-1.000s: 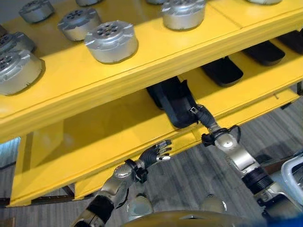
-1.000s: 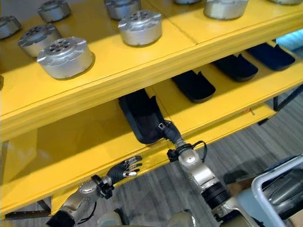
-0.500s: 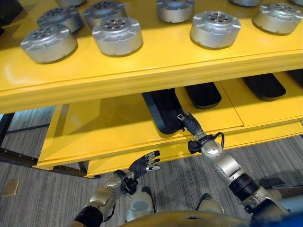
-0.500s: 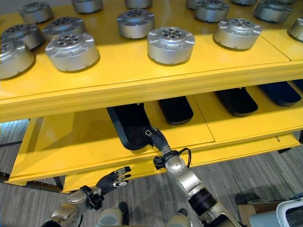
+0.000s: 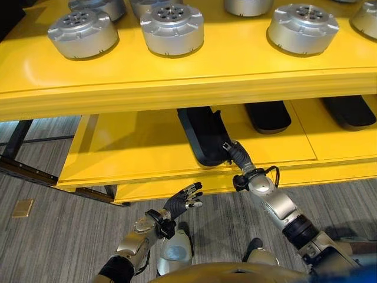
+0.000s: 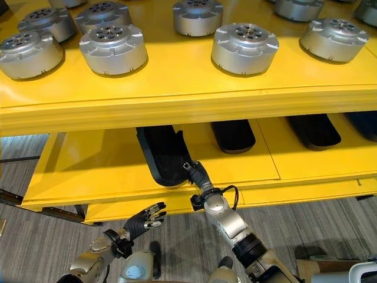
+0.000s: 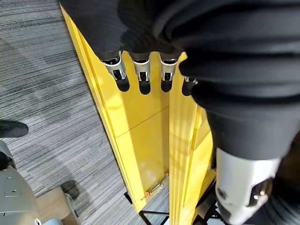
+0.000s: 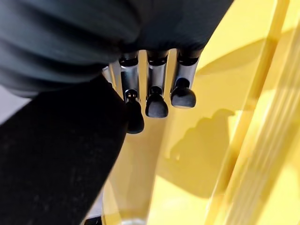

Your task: Move parts from the plastic box to the shelf.

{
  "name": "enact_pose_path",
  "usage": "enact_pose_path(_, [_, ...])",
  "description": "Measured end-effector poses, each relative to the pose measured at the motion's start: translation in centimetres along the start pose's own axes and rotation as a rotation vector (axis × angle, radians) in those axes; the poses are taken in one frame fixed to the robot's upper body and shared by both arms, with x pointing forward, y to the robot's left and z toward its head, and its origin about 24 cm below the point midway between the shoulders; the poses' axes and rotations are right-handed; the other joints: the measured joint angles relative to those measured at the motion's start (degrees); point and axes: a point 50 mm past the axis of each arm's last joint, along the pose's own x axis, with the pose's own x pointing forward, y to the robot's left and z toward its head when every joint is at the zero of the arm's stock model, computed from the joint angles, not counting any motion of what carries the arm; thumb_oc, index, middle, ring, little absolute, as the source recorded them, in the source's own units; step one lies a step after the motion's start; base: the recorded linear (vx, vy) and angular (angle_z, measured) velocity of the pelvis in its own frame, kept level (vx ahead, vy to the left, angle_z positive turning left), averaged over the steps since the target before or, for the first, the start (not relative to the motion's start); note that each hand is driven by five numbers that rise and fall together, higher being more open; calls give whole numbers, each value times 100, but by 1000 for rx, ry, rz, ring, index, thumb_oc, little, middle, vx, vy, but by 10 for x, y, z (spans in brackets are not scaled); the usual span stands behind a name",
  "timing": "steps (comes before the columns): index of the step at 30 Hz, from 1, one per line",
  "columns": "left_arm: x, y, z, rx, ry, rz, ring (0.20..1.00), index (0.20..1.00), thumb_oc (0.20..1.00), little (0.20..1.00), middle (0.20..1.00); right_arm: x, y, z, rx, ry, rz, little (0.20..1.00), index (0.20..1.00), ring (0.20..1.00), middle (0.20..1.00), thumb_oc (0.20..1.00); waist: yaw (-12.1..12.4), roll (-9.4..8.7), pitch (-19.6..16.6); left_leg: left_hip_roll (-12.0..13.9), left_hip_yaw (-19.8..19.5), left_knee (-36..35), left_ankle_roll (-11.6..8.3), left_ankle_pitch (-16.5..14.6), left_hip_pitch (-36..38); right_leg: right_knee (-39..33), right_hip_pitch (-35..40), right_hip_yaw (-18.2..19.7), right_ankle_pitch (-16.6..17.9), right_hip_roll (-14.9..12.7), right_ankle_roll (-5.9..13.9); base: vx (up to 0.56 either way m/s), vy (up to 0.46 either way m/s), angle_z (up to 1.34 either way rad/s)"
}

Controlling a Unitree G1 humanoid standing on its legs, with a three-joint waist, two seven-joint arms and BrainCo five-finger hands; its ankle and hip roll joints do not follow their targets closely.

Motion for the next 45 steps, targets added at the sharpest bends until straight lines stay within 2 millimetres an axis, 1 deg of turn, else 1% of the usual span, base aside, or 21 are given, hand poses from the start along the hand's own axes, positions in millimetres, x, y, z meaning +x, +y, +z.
enact_pose_path(4, [1,2,5,24,-5,-8,1000,1000,1000,1000,1000,3,1,-1,3,12,-31,200,200,200,200,200,87,26,23,-71,88,-23,49,-33,145,-3,12,-127,286,-87,-337,-10,45,-10])
enact_pose_path(6, [-2,5,3,33,10,0,1000,1000,1000,1000,1000,9,7,4,12,9,-30,200,200,200,200,200,172,42,33,-40,236,-151,63,-23,348,19,25,-283,336,-29,-334,56,-20,-36])
enact_pose_path(7, [-2,5,3,33,9,1,1000,1000,1000,1000,1000,10,10,8,12,-3,-24,200,200,200,200,200,152,70,49,-13,221,-293,33,40,444,154,4,-276,41,169,-165,79,-52,-15])
enact_pose_path(9, [-5,9,4,46,11,8,1000,1000,1000,1000,1000,12,9,13,7,-20,-22,200,200,200,200,200,149,82,46,38,263,-709,-45,291,640,154,87,-236,-378,731,-244,102,-50,-3])
enact_pose_path(12, [1,-3,0,31,19,-13,1000,1000,1000,1000,1000,13,-4,8,-31,-1,-49,200,200,200,200,200,-105,202,22,93,95,-945,-197,455,688,-513,406,181,-365,1271,-436,180,-50,17])
enact_pose_path(15, [13,-14,5,-4,-6,-41,1000,1000,1000,1000,1000,12,-23,0,-90,38,-77,200,200,200,200,200,-258,329,-56,43,32,-1312,-229,641,831,-606,454,85,-353,1328,-499,168,-97,13])
enact_pose_path(24, [7,-17,10,-12,-49,-16,1000,1000,1000,1000,1000,10,-12,-3,-81,45,-54,200,200,200,200,200,-149,444,-158,-37,18,-1438,-174,704,971,-814,682,16,-380,1333,-486,74,-126,11])
enact_pose_path(26, [12,-18,16,14,-43,-34,1000,1000,1000,1000,1000,10,-13,-5,-91,50,-63,200,200,200,200,200,-175,461,-175,-60,111,-1202,-120,819,661,-724,660,-195,-484,1211,-456,-44,-40,62])
enact_pose_path(28, [18,-19,17,35,-17,-67,1000,1000,1000,1000,1000,11,-13,-4,-94,51,-70,200,200,200,200,200,-221,535,-219,-33,525,-1238,0,895,601,-514,590,-390,-579,1138,-528,-66,60,60])
enact_pose_path(29, [19,-19,18,53,-13,-78,1000,1000,1000,1000,1000,13,-10,0,-93,41,-64,200,200,200,200,200,-207,560,-234,-9,537,-1171,56,856,556,-203,392,-380,-727,1060,-564,-1,196,1])
enact_pose_path(30, [19,-19,17,62,1,-81,1000,1000,1000,1000,1000,17,-7,9,-91,18,-54,200,200,200,200,200,-184,490,-210,-37,441,-901,57,824,377,339,57,-283,-966,802,-677,15,318,-30])
enact_pose_path(31, [19,-20,16,62,9,-88,1000,1000,1000,1000,1000,18,-3,11,-86,11,-45,200,200,200,200,200,-160,455,-186,-19,390,-604,136,636,308,504,-16,-177,-982,689,-699,10,510,-39])
enact_pose_path(32, [19,-21,15,60,18,-98,1000,1000,1000,1000,1000,18,-3,10,-92,24,-45,200,200,200,200,200,-301,388,-201,303,320,-97,-15,467,275,533,58,-139,-953,559,-639,-6,436,-26])
enact_pose_path(34, [21,-22,18,66,13,-113,1000,1000,1000,1000,1000,18,-6,9,-92,33,-58,200,200,200,200,200,-458,378,-243,845,331,190,-203,525,246,550,64,-91,-920,421,-545,-36,356,-6])
enact_pose_path(36, [26,-29,19,82,21,-151,1000,1000,1000,1000,1000,17,-13,6,-109,50,-75,200,200,200,200,200,-562,377,-263,1091,63,72,-359,650,276,729,-119,100,-897,175,-384,-24,329,-15])
enact_pose_path(38, [31,-34,15,65,33,-169,1000,1000,1000,1000,1000,17,-19,1,-117,79,-86,200,200,200,200,200,-653,573,-351,895,-25,-472,-417,789,501,969,-421,413,-742,-78,82,1,305,-28])
enact_pose_path(39, [35,-31,15,66,49,-163,1000,1000,1000,1000,1000,16,-19,-8,-105,117,-92,200,200,200,200,200,-684,488,-345,678,99,-546,-666,521,591,927,-422,476,-625,-291,213,31,289,6])
enact_pose_path(40, [36,-28,17,81,58,-158,1000,1000,1000,1000,1000,15,-18,-16,-95,155,-93,200,200,200,200,200,-663,339,-349,445,185,-549,-649,422,579,786,-383,490,-475,-506,195,38,225,21])
enact_pose_path(42, [31,-21,16,97,74,-144,1000,1000,1000,1000,1000,14,-13,-25,-90,198,-87,200,200,200,200,200,-600,272,-346,222,177,-555,-519,351,594,579,-246,491,-145,-600,-74,38,190,24])
enact_pose_path(43, [28,-19,13,96,88,-139,1000,1000,1000,1000,1000,14,-6,-29,-74,218,-76,200,200,200,200,200,-550,267,-348,168,130,-572,-469,325,657,545,-115,486,-61,-584,-69,17,133,22])
enact_pose_path(45, [19,-10,6,97,112,-103,1000,1000,1000,1000,1000,13,6,-29,-29,219,-53,200,200,200,200,200,-351,217,-370,162,121,-642,-431,302,759,432,-26,488,-241,-411,98,-2,104,5])
